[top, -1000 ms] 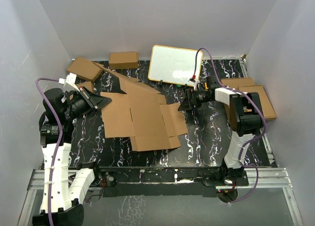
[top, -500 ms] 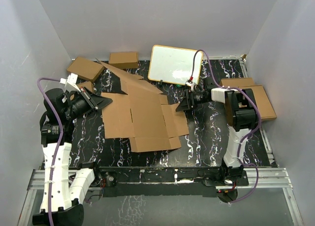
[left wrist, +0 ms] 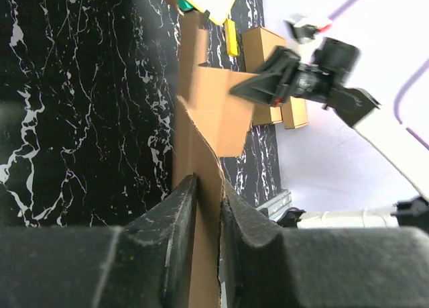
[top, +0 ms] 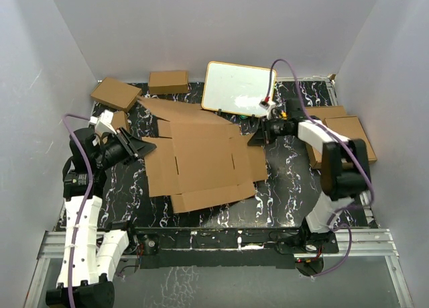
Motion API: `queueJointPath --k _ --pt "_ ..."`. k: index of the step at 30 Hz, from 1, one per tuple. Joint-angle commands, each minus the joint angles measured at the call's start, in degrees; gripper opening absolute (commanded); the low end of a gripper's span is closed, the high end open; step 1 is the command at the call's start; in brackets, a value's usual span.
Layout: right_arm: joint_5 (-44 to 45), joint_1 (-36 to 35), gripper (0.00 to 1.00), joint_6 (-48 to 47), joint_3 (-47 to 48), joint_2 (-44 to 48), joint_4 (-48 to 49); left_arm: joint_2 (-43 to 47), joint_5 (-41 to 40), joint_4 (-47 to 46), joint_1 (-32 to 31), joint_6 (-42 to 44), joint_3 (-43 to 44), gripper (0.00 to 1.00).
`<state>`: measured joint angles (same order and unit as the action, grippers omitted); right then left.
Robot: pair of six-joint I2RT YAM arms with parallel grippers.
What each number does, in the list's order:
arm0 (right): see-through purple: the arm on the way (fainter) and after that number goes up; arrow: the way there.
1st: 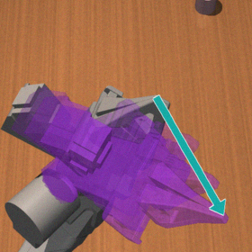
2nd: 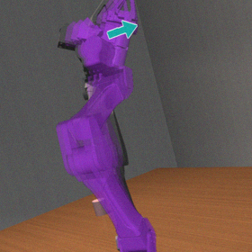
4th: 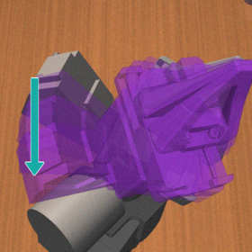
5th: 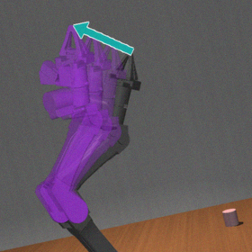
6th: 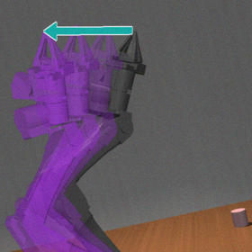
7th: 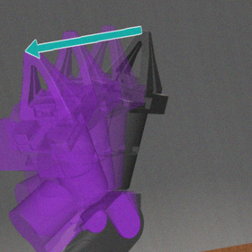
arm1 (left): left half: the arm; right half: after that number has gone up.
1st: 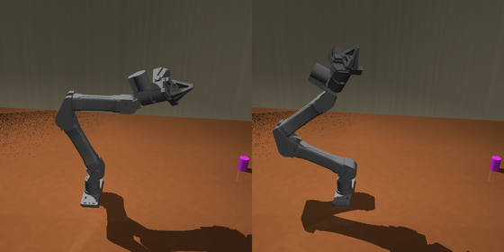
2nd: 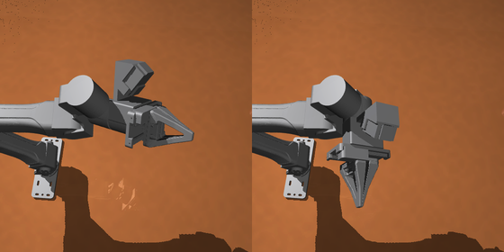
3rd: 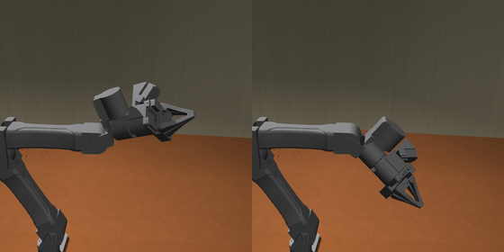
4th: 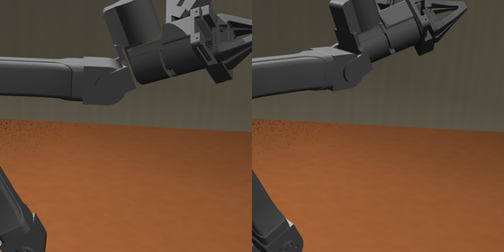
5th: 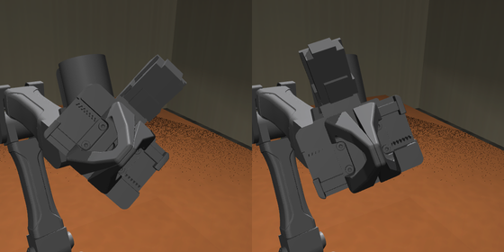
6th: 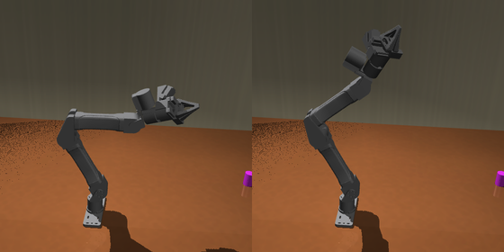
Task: Fold the paper box
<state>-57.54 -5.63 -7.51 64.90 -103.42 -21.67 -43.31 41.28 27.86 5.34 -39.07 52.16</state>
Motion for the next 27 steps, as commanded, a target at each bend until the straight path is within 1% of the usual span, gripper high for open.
queueJointPath --k 1,3,6,10,13,16,21,24,27 --pt "3.0 2.5 0.08 -7.2 -2.6 13.1 -0.1 2.4 -0.5 0.2 -0.5 1.8 -0.6 0.25" --pt "4.0 2.7 0.08 -10.3 -3.0 15.4 -3.0 3.6 -1.5 1.7 -0.6 2.3 -0.8 0.38" --pt "5.7 2.9 0.08 -14.3 -1.9 16.5 -8.2 5.5 -5.3 6.1 -0.6 3.8 -0.6 0.52" --pt "9.0 3.0 0.08 -20.1 2.9 16.8 -16.2 6.5 -15.2 13.3 -0.6 7.6 2.4 0.64" --pt "13.6 3.0 0.08 -22.0 6.6 17.8 -18.2 6.9 -17.2 12.0 -0.6 7.8 2.2 0.71" --pt "18.2 3.0 0.08 -24.8 12.7 17.2 -21.3 6.9 -15.0 4.6 -0.6 4.1 -4.2 0.77" --pt "22.5 3.1 0.08 -29.3 25.0 12.5 -28.0 2.5 -9.1 -11.8 -0.6 -5.0 -16.0 0.79" --pt "23.5 3.1 0.08 -31.1 28.6 11.4 -29.8 -1.7 -7.5 -22.4 -0.5 -9.7 -20.6 0.80" --pt "24.2 3.0 0.08 -31.8 30.3 11.0 -30.6 -6.2 -5.7 -32.1 -0.5 -16.4 -24.9 0.80"
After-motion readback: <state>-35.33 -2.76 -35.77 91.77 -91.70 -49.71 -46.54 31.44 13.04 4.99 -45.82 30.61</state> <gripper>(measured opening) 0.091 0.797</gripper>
